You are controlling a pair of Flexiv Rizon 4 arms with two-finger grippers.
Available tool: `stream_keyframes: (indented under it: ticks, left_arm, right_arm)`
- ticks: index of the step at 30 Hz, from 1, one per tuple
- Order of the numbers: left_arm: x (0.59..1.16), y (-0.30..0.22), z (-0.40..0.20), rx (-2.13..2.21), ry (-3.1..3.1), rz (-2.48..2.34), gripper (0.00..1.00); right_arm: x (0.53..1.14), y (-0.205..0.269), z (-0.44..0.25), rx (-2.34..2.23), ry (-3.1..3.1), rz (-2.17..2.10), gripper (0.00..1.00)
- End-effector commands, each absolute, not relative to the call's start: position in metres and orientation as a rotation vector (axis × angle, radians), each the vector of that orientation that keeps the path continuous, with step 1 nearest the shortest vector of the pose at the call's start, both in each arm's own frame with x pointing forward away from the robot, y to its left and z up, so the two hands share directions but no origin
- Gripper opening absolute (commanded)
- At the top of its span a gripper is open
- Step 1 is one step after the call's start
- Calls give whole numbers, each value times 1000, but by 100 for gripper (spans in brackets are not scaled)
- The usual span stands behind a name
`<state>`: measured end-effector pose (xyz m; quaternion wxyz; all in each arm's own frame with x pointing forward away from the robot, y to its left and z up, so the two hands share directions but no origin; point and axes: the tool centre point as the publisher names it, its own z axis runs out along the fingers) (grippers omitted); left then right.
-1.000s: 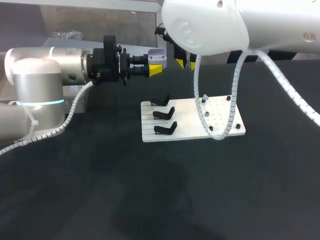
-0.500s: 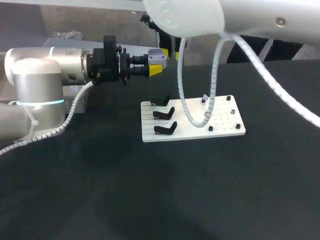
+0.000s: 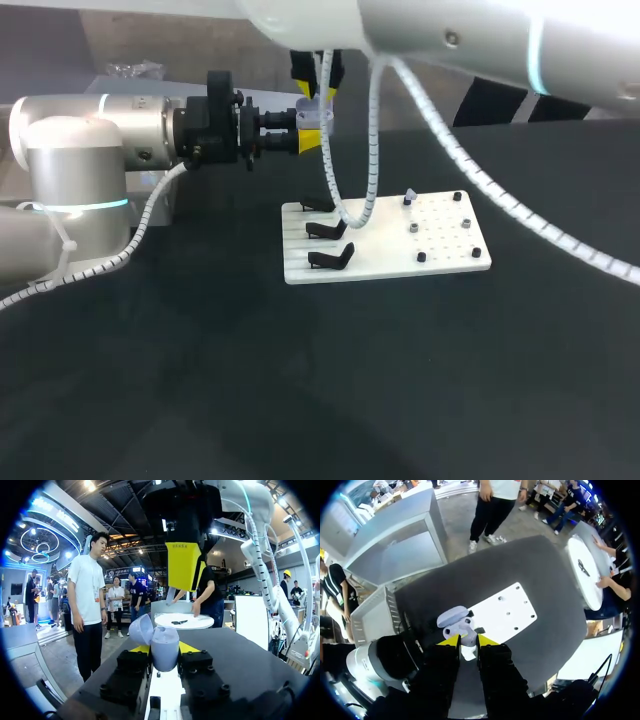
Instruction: Pick up each earbud case from the left stands, insert the matching earbuds, close the lid, and place the case in the box.
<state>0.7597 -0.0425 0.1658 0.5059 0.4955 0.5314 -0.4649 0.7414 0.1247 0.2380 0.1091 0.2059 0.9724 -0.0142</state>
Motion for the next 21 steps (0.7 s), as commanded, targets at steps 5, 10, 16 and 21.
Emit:
stream_keyframes:
  ticks: [5,10,16,21]
  left_arm:
    - [761,-43,166,1196,1280,-1122,0]
    - [761,-43,166,1196,1280,-1122,0]
    - [761,-43,166,1196,1280,-1122,0]
    - [761,-43,166,1196,1280,-1122,0]
  right_arm:
    - [745,130,231,601,2880,-80,0]
    - [744,128,228,604,2887,-81,0]
    - [746,125,225,614,2894,-83,0]
    - [746,123,223,613,2900,-87,0]
